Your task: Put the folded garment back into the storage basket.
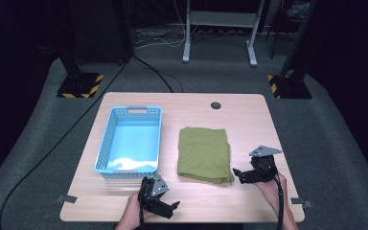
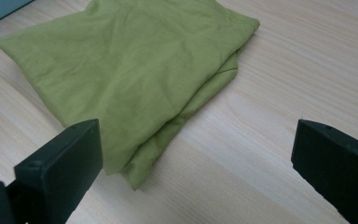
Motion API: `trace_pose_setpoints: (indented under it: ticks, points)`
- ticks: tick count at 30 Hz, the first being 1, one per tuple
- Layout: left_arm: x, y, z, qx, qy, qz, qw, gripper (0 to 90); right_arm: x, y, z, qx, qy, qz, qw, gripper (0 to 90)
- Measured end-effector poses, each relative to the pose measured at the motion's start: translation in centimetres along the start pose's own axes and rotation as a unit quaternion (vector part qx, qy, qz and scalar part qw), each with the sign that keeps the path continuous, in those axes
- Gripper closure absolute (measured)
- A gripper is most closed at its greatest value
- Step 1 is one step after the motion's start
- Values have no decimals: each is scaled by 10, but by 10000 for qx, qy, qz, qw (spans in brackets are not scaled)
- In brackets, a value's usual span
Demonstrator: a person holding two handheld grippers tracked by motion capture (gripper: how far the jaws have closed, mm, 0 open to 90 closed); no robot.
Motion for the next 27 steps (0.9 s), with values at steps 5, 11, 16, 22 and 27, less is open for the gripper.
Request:
trace_pose_setpoints:
  ticks: [5, 11, 16, 22, 27]
  points:
    - [3, 1, -3, 40, 14, -20, 10000, 2, 0, 0, -4, -12, -2, -9, 10000, 13]
    - [6, 3, -6, 45, 19, 6, 10000, 1, 1, 2, -8, -11, -5, -39, 10000, 13]
    - [8, 4, -11, 63, 65, -5, 10000, 1, 2, 2, -11, -19, -2, -76, 10000, 14]
    - [14, 4, -16, 106, 57, -17, 9999, 2, 3, 1, -15, -46, -20, -105, 9999, 14]
    - [18, 3, -18, 94, 41, -42, 9999, 2, 5, 2, -18, -77, -42, -139, 9999, 16]
Point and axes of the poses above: each handheld gripper's, and its own axes: x roughly forward along the jaws, z roughly out of its underside, y roughly to its right, the point moved 8 cm from there along x, roughly forward along the jaws, and after that the axes turned 2 degrees about -y, right-handed, at the moved point
